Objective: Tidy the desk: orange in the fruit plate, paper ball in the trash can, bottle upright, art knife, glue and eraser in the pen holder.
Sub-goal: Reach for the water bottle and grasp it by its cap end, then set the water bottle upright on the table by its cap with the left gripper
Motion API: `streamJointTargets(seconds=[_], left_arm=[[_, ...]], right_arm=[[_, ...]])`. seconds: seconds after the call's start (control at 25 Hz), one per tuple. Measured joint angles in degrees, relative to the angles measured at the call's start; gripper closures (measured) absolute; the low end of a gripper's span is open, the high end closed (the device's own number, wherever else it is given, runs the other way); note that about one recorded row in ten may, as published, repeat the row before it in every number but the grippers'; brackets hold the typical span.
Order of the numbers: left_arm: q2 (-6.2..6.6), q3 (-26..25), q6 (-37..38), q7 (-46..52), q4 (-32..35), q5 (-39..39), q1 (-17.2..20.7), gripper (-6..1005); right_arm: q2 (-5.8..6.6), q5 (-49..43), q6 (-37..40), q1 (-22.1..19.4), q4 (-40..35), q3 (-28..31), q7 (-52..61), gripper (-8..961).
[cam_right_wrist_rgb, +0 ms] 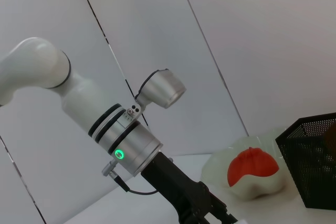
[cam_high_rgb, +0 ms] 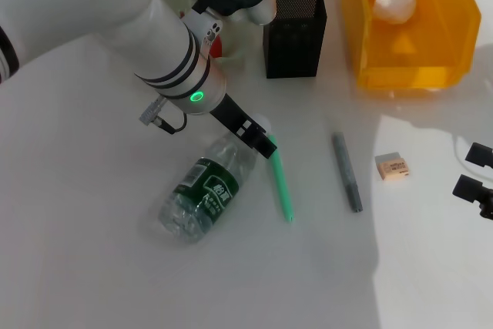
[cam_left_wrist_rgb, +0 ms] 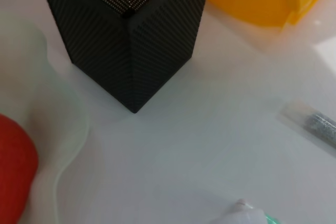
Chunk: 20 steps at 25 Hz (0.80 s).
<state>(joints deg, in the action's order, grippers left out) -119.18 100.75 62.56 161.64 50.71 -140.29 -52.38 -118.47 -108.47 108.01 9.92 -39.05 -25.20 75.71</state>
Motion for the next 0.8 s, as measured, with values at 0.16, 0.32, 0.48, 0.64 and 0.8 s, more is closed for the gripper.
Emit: streamJointTargets(seconds=[0.16,0.32,0.48,0.64,0.8], left_arm=[[0.00,0.72,-0.58,0.00,-0.19,0.27,0.07,167],[0.00,0.94,-1.20,-0.05,-0.47,0.28,0.41,213],[0.00,1.68,-1.56,-0.14,-0.34,0.22,0.85,375],[0.00,1.98,-1.62,-0.27,1.88,-0.30,1.99,452],[0.07,2.15,-1.46,-0.39,6.56,-2.12,4.60,502]], right_arm=[[0.00,0.02,-0.14,0.13,0.43,-0.03,-0.48,154],[-0.02,0.02,-0.17,0.25,0.99,-0.01,-0.59,154],[0.11,0.02,-0.17,0.55,1.79,0.10,-0.60,155],[0.13,0.02,-0.17,0.66,1.87,0.19,-0.63,155],[0.12,0.02,-0.18,1.01,1.90,0.25,-0.64,155]])
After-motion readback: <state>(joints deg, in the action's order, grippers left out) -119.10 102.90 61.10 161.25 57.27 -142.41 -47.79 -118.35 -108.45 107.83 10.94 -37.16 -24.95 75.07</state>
